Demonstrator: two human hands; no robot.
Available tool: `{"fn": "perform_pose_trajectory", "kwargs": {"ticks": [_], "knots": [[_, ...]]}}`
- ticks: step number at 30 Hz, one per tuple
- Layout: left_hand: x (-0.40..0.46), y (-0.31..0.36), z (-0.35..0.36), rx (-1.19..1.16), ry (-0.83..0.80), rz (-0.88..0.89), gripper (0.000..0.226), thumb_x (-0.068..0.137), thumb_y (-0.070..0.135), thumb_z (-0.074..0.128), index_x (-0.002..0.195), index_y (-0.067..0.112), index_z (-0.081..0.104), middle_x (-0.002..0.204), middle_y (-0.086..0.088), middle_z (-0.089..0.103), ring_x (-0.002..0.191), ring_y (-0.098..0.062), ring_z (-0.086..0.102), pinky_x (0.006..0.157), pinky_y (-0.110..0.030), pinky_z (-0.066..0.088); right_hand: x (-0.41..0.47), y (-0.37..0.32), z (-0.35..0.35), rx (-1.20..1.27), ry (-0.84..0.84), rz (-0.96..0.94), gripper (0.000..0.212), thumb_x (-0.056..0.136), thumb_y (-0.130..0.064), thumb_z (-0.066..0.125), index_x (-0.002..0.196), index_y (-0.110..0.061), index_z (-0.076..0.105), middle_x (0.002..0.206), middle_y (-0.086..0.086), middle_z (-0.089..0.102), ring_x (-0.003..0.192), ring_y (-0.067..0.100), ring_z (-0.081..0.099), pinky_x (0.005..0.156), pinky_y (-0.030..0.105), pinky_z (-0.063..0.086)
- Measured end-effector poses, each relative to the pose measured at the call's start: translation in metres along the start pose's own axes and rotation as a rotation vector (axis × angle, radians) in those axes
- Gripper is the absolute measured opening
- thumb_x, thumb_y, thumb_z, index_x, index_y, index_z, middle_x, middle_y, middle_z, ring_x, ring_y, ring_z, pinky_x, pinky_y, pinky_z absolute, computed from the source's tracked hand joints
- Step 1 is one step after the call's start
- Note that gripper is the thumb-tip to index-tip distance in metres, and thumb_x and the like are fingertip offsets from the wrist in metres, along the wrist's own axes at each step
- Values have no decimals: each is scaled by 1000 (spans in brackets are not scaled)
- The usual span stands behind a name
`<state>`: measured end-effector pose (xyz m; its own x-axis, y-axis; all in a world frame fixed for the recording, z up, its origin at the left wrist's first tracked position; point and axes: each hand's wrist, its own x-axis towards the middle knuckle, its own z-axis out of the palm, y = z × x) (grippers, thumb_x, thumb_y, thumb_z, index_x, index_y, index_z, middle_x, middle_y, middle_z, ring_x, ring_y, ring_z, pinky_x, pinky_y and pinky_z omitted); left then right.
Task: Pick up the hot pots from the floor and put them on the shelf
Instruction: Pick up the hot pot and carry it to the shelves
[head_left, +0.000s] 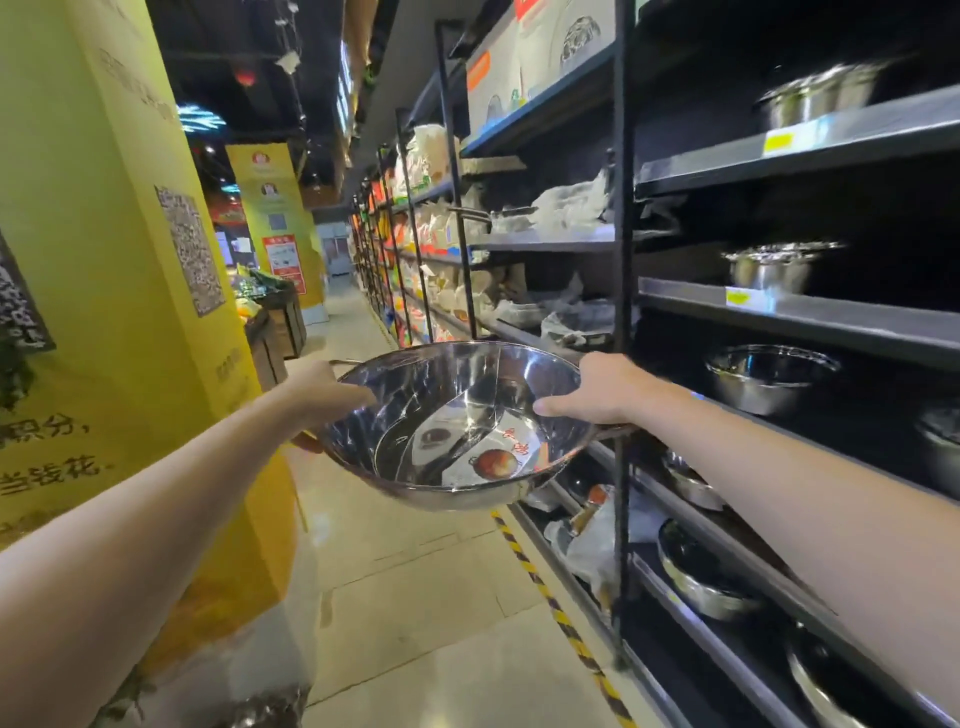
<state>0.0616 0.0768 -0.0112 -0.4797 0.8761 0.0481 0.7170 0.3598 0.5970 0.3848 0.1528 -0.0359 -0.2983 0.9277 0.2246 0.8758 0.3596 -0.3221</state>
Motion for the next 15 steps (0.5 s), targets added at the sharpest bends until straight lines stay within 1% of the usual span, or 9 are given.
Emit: {"fn": "perform_pose_trajectory", "kwargs": {"ticks": [2, 4, 6, 7, 10, 12, 13, 14, 15], "knots": [[34, 21, 21, -33, -39, 68, 33, 82, 32, 74, 84, 8, 53, 71, -9, 67, 57, -24, 68, 34, -28, 52, 7, 20, 0, -11, 23, 90, 71, 68, -76, 67, 95, -12, 57, 84, 0, 61, 72, 15, 58, 55, 29, 41], [68, 43, 44, -54, -118, 155, 32, 83, 30, 74, 88, 6, 53, 67, -9, 70, 51, -23, 69, 33, -29, 52, 12, 38, -3, -35, 57, 198, 69, 68, -76, 67, 92, -13, 53, 78, -4, 56, 65, 8, 51, 50, 27, 37], [100, 65, 69, -56, -176, 288, 34, 84, 32, 74, 90, 5, 54, 77, -14, 69, 60, -25, 70, 44, -35, 59, 13, 53, -7, -60, 106, 299, 70, 67, -77, 67, 91, -12, 54, 84, 1, 61, 65, 10, 52, 49, 27, 35], [114, 75, 80, -54, -192, 361, 36, 84, 35, 73, 87, 5, 54, 80, -14, 67, 63, -25, 68, 49, -34, 59, 11, 58, -9, -69, 133, 340, 72, 67, -77, 67, 91, -10, 56, 88, 5, 65, 68, 14, 55, 51, 27, 37], [135, 99, 110, -75, -276, 505, 40, 84, 39, 72, 70, 11, 48, 67, -6, 60, 55, -14, 56, 43, -24, 45, -6, 62, -11, -76, 186, 491, 76, 70, -75, 67, 97, -5, 63, 99, 15, 69, 82, 24, 64, 60, 33, 44], [140, 111, 128, -159, -370, 557, 35, 82, 33, 74, 68, 8, 54, 60, -5, 65, 50, -11, 56, 41, -22, 41, -24, 62, -14, -118, 207, 591, 80, 72, -73, 67, 105, 0, 64, 106, 20, 69, 88, 29, 65, 66, 35, 49], [139, 119, 138, -181, -408, 593, 31, 81, 31, 75, 73, 4, 61, 67, -9, 69, 53, -15, 59, 45, -23, 43, -36, 61, -17, -139, 223, 644, 84, 73, -72, 67, 109, 4, 63, 109, 23, 68, 90, 31, 65, 68, 36, 51], [135, 129, 147, -184, -445, 626, 29, 81, 29, 75, 77, 2, 65, 75, -13, 70, 59, -19, 59, 50, -24, 43, -50, 59, -21, -157, 237, 694, 87, 73, -72, 67, 110, 6, 62, 109, 23, 68, 88, 32, 65, 66, 35, 50], [129, 140, 155, -185, -481, 665, 29, 81, 29, 75, 76, 3, 65, 75, -13, 69, 60, -20, 59, 49, -24, 43, -65, 58, -25, -169, 248, 740, 86, 73, -72, 67, 107, 7, 62, 105, 22, 69, 84, 32, 65, 60, 34, 47]]}}
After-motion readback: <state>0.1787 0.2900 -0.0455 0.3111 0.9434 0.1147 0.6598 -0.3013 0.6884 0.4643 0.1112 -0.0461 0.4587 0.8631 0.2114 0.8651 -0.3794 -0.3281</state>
